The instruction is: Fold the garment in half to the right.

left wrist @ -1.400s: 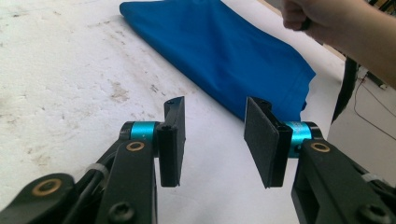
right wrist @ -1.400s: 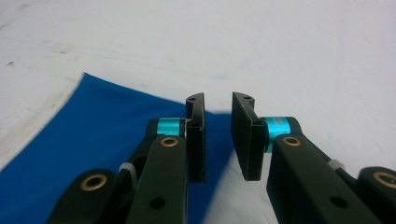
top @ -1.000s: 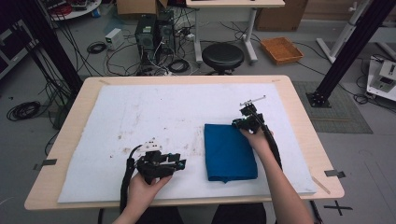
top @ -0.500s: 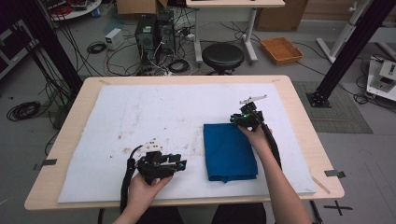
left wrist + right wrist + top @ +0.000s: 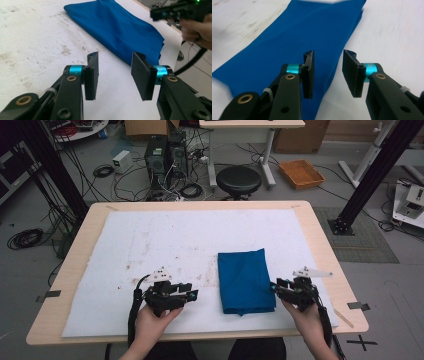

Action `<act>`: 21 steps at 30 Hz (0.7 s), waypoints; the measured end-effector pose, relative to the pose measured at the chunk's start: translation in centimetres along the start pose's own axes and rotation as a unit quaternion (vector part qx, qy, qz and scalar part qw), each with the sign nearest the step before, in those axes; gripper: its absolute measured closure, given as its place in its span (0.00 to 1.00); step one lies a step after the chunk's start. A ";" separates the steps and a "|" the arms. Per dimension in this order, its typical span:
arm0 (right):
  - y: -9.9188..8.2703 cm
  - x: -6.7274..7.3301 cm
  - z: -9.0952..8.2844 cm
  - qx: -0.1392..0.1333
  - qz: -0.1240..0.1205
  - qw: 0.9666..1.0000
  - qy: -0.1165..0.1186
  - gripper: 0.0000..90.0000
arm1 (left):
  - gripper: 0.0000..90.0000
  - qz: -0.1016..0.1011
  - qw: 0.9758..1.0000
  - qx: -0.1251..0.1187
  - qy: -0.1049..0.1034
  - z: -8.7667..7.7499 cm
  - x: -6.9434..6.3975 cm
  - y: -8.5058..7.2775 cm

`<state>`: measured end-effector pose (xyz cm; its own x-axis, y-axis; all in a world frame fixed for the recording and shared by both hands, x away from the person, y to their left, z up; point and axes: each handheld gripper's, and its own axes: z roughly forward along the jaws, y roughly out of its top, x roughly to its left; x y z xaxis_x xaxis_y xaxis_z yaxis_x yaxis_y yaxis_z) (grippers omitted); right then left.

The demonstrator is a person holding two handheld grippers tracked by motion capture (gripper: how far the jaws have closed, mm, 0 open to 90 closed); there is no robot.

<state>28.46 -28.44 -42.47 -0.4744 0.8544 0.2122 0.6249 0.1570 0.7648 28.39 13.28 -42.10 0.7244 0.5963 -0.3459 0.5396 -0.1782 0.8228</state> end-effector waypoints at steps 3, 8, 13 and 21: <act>-1.4 0.3 -0.6 0.006 0.009 1.000 0.004 0.70 | 0.64 0.001 1.000 0.001 -0.001 0.3 -0.2 0.1; -2.2 0.1 0.1 0.035 0.008 0.999 0.011 0.87 | 0.64 0.000 1.000 0.001 -0.002 0.6 -0.2 0.3; -2.3 0.4 -0.2 0.038 -0.007 0.999 0.015 1.00 | 0.64 -0.006 1.000 -0.002 0.001 0.4 0.1 0.3; -2.2 0.2 -0.8 0.018 -0.017 1.000 0.013 0.78 | 0.64 0.003 1.000 -0.011 0.006 -0.3 0.3 0.7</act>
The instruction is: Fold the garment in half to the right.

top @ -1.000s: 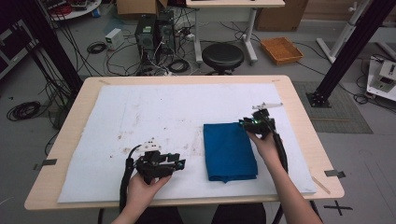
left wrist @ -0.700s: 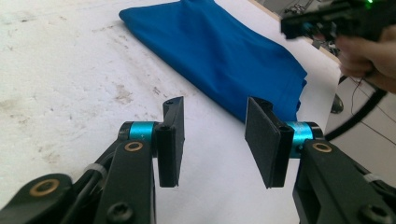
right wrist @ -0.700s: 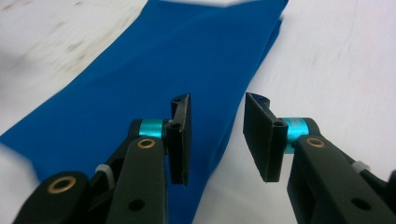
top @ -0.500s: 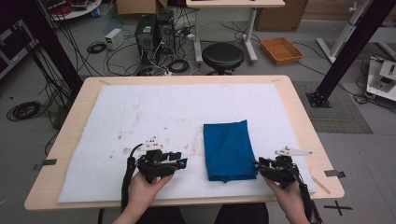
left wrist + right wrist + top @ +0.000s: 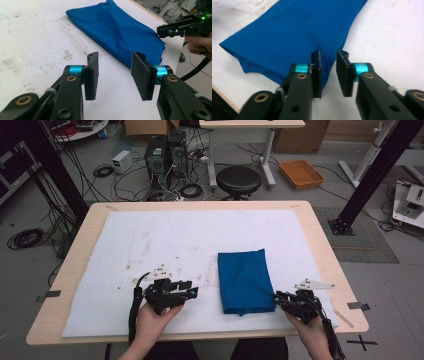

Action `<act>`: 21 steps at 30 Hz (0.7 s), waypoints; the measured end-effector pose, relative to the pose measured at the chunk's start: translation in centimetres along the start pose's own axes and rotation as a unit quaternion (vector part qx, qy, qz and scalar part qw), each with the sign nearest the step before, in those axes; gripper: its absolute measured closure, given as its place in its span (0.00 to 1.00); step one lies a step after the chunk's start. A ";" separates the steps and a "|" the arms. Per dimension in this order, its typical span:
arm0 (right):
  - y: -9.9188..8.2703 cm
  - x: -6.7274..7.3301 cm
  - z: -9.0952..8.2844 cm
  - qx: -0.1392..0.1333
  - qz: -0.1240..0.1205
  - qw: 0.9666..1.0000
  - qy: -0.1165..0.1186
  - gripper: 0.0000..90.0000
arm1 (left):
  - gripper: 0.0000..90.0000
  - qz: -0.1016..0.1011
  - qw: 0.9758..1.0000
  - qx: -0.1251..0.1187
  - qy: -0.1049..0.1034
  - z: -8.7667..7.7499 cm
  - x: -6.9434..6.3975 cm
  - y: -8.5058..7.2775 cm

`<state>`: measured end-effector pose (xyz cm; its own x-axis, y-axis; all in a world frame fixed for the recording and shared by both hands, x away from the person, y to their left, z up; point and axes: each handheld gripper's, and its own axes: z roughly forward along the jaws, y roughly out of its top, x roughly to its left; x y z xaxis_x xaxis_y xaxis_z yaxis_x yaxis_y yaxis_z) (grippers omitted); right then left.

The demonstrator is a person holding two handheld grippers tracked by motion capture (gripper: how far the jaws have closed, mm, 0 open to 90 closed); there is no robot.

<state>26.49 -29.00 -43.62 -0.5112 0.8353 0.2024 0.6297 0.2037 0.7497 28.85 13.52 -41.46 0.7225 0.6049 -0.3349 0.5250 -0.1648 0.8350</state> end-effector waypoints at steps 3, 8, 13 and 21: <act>0.8 0.0 -0.4 -0.022 -0.013 1.000 -0.005 0.70 | 0.64 0.010 1.000 -0.015 0.007 -0.6 0.2 0.7; 2.6 -0.6 -0.6 -0.055 -0.035 0.998 -0.008 0.60 | 0.61 0.035 0.999 -0.039 0.015 -1.6 1.0 1.4; 4.9 -1.2 -0.3 -0.080 -0.067 0.994 -0.017 0.54 | 0.58 0.039 0.997 -0.054 0.031 -2.5 1.9 1.6; 6.5 -2.1 0.5 -0.110 -0.069 0.992 0.005 0.44 | 0.49 0.084 0.990 -0.068 0.096 -4.1 3.4 1.4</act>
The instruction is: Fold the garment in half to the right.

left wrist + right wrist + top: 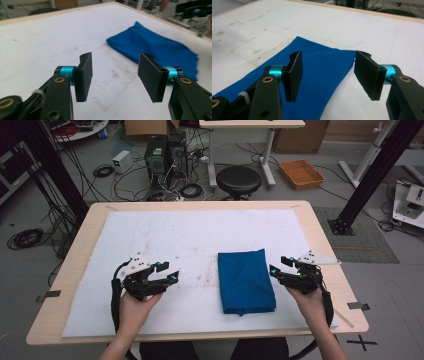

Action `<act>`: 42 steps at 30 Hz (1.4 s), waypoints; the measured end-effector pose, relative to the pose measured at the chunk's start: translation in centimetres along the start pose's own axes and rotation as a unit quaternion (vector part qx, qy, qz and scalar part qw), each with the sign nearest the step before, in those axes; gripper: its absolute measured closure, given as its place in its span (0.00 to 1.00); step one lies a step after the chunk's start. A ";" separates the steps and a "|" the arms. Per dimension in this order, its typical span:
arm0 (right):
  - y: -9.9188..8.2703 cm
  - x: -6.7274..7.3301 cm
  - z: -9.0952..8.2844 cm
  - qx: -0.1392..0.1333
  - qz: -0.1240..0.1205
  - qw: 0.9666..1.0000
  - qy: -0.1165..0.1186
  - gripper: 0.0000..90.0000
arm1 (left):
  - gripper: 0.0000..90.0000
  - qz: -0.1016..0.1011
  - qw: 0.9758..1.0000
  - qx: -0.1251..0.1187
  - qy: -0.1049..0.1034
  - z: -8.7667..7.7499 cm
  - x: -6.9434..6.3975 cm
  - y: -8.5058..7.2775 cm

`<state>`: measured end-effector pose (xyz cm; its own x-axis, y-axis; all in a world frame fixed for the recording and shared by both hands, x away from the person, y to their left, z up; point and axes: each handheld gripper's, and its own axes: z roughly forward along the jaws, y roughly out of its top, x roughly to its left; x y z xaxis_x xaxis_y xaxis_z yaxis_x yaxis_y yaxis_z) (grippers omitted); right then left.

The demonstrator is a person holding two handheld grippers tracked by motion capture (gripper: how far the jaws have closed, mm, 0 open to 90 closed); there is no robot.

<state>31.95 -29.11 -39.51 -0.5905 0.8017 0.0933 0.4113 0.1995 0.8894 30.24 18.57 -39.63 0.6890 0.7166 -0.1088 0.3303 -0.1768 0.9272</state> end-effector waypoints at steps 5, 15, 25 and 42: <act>-0.6 -0.5 -0.1 0.006 0.004 1.000 -0.003 0.42 | 0.45 0.028 0.997 -0.005 0.065 -1.1 1.2 -0.2; -0.8 -1.1 -0.6 -0.003 -0.015 0.999 -0.041 0.46 | 0.44 0.033 0.994 -0.003 0.101 -1.9 2.2 -0.9; -1.1 -1.9 -0.8 -0.009 0.011 0.997 -0.077 0.44 | 0.44 0.038 0.994 0.001 0.102 -2.0 2.3 -1.0; -1.3 -2.1 -0.4 -0.002 0.013 0.997 -0.076 0.42 | 0.44 0.035 0.994 0.006 0.099 -1.9 2.4 -1.2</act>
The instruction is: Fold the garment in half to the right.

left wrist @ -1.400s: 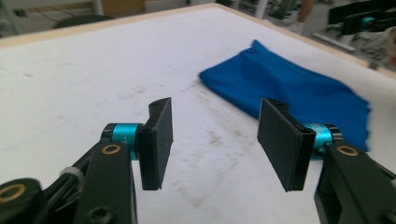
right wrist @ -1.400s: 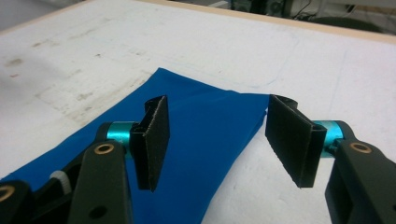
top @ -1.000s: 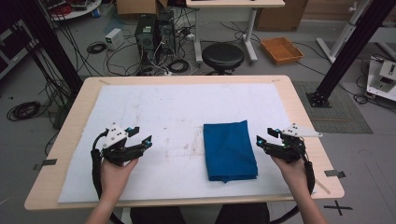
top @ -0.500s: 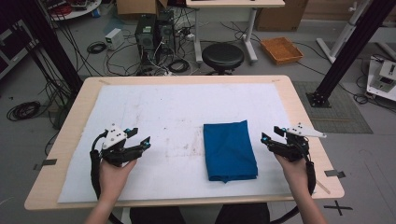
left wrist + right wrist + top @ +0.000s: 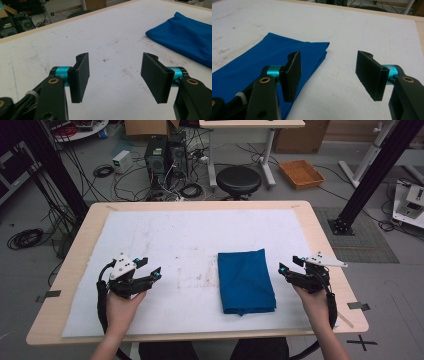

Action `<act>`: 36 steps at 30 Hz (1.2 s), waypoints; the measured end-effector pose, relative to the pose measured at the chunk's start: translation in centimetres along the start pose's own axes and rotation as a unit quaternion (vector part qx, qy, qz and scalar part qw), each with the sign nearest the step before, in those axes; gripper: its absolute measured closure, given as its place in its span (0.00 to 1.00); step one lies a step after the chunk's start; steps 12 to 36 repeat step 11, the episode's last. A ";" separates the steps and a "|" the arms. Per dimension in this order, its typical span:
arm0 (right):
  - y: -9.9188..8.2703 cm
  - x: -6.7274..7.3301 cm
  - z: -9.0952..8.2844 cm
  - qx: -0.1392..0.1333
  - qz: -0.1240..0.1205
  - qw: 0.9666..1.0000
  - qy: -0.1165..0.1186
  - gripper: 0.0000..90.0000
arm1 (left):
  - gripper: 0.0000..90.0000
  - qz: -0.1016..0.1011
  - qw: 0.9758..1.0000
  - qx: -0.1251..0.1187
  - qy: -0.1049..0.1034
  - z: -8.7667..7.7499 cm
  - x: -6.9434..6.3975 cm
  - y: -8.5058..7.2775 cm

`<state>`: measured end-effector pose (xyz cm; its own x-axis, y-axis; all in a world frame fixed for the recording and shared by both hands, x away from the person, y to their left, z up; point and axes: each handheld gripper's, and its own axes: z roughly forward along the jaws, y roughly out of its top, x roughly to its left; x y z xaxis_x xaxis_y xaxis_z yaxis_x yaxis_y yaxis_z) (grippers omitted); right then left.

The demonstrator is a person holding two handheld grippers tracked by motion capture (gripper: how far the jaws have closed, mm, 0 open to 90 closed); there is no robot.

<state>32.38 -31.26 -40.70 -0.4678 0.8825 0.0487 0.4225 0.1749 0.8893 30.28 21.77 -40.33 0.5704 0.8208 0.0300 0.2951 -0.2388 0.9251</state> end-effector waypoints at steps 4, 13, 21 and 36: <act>0.0 -0.1 0.0 0.001 0.001 1.000 -0.002 0.42 | 0.44 0.000 1.000 0.002 -0.002 0.1 0.0 0.0; -0.2 -0.3 0.1 0.001 0.004 1.000 -0.002 0.41 | 0.44 -0.001 1.000 0.004 -0.003 0.2 -0.1 0.0; -0.2 -0.3 0.1 0.001 0.004 1.000 -0.002 0.41 | 0.44 -0.001 1.000 0.004 -0.003 0.2 -0.1 0.0; -0.2 -0.3 0.1 0.001 0.004 1.000 -0.002 0.41 | 0.44 -0.001 1.000 0.004 -0.003 0.2 -0.1 0.0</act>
